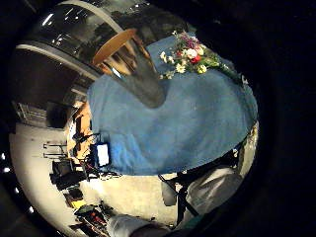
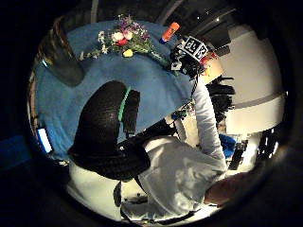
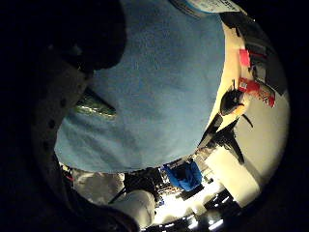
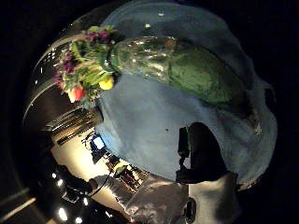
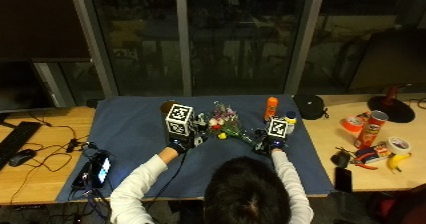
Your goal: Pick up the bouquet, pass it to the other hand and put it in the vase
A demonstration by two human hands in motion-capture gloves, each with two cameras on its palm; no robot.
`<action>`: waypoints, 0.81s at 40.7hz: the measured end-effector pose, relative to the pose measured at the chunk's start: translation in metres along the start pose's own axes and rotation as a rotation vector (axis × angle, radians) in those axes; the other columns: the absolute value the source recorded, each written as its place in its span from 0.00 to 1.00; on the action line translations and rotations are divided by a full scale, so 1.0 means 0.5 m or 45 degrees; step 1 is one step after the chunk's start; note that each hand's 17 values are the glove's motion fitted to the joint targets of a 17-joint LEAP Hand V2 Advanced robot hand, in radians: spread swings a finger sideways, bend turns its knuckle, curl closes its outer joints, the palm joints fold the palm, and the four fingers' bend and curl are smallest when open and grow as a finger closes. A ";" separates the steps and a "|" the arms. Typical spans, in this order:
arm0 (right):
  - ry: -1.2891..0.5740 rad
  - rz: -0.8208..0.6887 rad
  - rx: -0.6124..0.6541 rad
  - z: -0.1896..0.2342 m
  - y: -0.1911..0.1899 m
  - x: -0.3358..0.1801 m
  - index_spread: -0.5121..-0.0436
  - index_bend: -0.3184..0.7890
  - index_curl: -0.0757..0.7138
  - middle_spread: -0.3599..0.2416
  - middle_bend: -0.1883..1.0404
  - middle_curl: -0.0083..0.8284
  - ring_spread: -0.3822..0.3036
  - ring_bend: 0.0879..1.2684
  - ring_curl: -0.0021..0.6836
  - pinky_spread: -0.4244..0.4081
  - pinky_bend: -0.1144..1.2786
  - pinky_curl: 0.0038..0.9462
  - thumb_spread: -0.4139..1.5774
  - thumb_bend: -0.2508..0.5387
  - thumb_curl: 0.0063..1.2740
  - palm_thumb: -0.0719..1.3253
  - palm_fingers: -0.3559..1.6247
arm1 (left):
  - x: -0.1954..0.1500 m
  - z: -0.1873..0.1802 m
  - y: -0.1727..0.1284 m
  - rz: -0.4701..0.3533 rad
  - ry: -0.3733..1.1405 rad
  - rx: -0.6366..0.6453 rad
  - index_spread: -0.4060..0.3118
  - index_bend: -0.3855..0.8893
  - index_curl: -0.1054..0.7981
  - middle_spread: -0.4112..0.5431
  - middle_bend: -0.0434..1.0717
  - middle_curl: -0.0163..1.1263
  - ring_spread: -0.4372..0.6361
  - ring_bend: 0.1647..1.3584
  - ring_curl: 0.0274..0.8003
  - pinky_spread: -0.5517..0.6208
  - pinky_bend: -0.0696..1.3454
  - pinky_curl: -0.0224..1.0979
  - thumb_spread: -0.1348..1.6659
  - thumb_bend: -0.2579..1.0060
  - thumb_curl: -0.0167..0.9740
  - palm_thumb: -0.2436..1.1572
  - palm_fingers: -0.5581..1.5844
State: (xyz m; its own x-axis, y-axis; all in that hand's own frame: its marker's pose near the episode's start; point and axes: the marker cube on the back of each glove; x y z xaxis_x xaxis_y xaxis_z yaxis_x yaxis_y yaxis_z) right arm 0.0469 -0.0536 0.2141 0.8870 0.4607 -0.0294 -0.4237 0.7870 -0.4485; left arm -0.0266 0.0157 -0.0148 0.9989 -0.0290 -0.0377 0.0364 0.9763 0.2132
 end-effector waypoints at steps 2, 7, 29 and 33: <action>-0.001 0.029 -0.013 0.005 -0.002 0.002 0.79 0.37 0.27 0.54 0.37 0.49 0.40 0.49 0.53 0.59 0.64 0.37 0.72 0.30 0.34 0.59 0.46 | 0.000 0.001 -0.001 0.001 0.000 0.002 0.69 0.42 0.46 0.71 0.19 0.24 0.62 0.38 0.36 0.68 0.38 0.34 0.70 0.19 0.33 0.41 0.39; 0.002 0.087 -0.006 0.011 -0.010 0.007 0.79 0.36 0.28 0.54 0.37 0.50 0.40 0.48 0.54 0.59 0.63 0.37 0.72 0.29 0.35 0.59 0.46 | 0.005 -0.010 0.001 0.007 0.005 0.022 0.69 0.42 0.46 0.71 0.19 0.25 0.62 0.38 0.35 0.68 0.38 0.34 0.70 0.19 0.33 0.41 0.39; 0.170 0.136 -0.217 0.057 0.010 -0.012 0.77 0.39 0.29 0.51 0.40 0.54 0.38 0.44 0.55 0.56 0.58 0.36 0.73 0.32 0.37 0.62 0.49 | 0.007 0.001 0.003 0.005 0.041 -0.021 0.69 0.42 0.46 0.70 0.19 0.26 0.63 0.36 0.35 0.68 0.37 0.34 0.70 0.19 0.34 0.42 0.39; 0.156 0.121 -0.247 0.059 0.011 -0.016 0.75 0.41 0.32 0.50 0.37 0.53 0.36 0.42 0.55 0.50 0.58 0.36 0.74 0.33 0.37 0.65 0.53 | 0.005 0.002 0.005 0.003 0.045 -0.017 0.69 0.42 0.46 0.70 0.19 0.26 0.63 0.36 0.35 0.69 0.37 0.34 0.70 0.19 0.34 0.42 0.39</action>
State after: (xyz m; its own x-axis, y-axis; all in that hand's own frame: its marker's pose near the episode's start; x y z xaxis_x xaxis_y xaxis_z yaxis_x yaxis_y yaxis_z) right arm 0.0320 -0.0407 0.2381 0.8655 0.4664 -0.1826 -0.4736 0.6436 -0.6012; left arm -0.0239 0.0179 -0.0133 0.9973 -0.0190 -0.0716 0.0330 0.9793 0.1999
